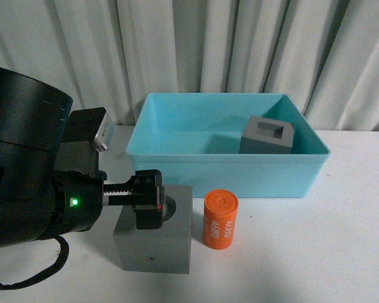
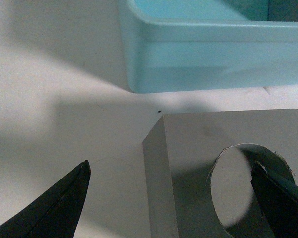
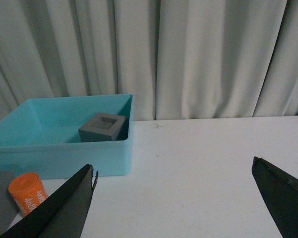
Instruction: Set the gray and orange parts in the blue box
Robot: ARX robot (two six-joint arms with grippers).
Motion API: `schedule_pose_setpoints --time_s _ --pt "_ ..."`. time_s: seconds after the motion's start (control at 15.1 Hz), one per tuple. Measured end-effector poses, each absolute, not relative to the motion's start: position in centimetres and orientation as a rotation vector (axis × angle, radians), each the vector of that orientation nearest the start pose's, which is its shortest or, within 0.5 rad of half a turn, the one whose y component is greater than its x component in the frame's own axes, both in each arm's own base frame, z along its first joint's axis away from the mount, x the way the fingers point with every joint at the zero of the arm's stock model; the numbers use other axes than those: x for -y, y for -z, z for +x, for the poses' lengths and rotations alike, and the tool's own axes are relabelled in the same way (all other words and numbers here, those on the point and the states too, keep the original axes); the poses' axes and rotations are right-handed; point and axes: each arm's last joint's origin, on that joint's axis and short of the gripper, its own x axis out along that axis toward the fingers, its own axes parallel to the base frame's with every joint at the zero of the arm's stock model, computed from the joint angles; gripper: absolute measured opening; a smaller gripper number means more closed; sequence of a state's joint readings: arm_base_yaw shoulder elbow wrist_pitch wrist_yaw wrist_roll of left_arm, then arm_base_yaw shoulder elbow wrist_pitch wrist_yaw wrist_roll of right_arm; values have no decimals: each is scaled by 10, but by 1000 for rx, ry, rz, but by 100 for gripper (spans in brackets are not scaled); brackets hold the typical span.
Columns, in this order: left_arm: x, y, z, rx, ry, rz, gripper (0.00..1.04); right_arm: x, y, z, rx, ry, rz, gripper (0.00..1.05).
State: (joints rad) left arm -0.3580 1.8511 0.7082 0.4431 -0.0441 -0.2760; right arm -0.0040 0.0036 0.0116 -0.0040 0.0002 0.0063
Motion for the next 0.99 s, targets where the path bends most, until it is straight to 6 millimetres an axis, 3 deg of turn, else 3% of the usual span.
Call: schedule_pose_setpoints --time_s 0.4,0.53,0.73,0.86,0.93,0.99 --pt "121 -86 315 -736 243 -43 96 0 -167 97 4 5 6 98" --pt "121 -87 316 -737 250 -42 81 0 -167 97 4 4 6 98" --pt "123 -88 315 -743 266 -44 47 0 -167 97 5 4 6 98" --pt "121 -91 312 -749 272 -48 32 0 -167 97 4 4 6 98" --pt "113 -101 301 -761 262 -46 23 0 -167 97 4 5 6 98" --pt "109 -103 298 -768 250 -48 22 0 -167 97 4 4 6 98"
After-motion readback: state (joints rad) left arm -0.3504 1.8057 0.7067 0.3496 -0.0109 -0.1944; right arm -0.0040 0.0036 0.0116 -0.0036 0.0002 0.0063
